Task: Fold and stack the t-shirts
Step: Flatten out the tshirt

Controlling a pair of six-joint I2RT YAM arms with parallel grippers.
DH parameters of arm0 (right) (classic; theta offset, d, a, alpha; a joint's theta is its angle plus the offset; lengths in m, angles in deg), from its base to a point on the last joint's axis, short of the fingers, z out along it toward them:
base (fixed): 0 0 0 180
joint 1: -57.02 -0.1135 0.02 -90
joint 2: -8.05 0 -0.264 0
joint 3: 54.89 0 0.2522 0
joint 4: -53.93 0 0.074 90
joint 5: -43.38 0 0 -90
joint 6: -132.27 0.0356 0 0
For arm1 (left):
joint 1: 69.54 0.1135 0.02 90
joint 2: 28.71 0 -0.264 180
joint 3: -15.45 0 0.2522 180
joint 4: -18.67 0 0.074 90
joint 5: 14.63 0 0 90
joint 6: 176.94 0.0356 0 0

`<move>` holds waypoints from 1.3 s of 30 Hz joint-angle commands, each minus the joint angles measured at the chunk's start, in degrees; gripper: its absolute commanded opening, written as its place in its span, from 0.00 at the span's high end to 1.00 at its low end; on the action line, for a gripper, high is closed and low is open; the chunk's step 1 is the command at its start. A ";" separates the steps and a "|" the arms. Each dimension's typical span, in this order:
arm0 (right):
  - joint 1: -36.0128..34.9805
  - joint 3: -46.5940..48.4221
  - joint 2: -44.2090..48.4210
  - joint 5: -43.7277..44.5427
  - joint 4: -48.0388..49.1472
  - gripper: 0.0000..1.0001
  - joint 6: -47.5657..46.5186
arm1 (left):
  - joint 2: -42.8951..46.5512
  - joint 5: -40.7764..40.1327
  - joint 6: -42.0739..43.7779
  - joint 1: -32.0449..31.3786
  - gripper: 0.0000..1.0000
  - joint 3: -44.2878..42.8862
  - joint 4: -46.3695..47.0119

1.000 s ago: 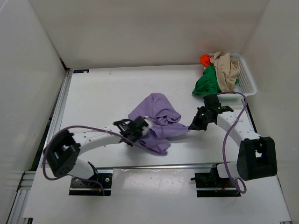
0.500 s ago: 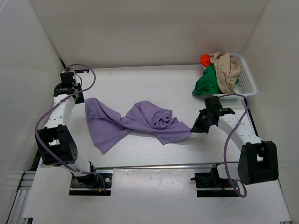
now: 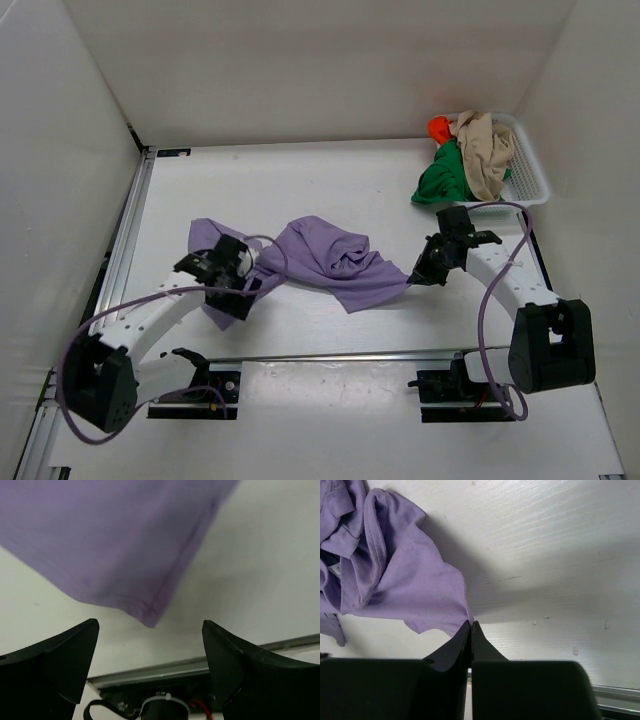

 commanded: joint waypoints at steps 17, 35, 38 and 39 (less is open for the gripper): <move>2.29 14.67 0.02 2.53 -5.66 1.00 -1.92 | -8.16 -12.51 0.01 1.92 0.90 7.44 7.09; 5.82 17.86 2.76 -0.54 -7.61 1.00 -2.27 | -20.11 4.18 0.01 18.00 0.40 -15.92 4.44; 5.82 16.55 2.23 -0.54 -7.61 1.00 -2.27 | -28.68 8.47 0.01 20.03 0.39 -24.10 3.92; 5.82 16.54 2.23 -0.54 -7.61 1.00 -2.27 | -29.93 9.71 0.01 20.03 0.39 -26.82 3.92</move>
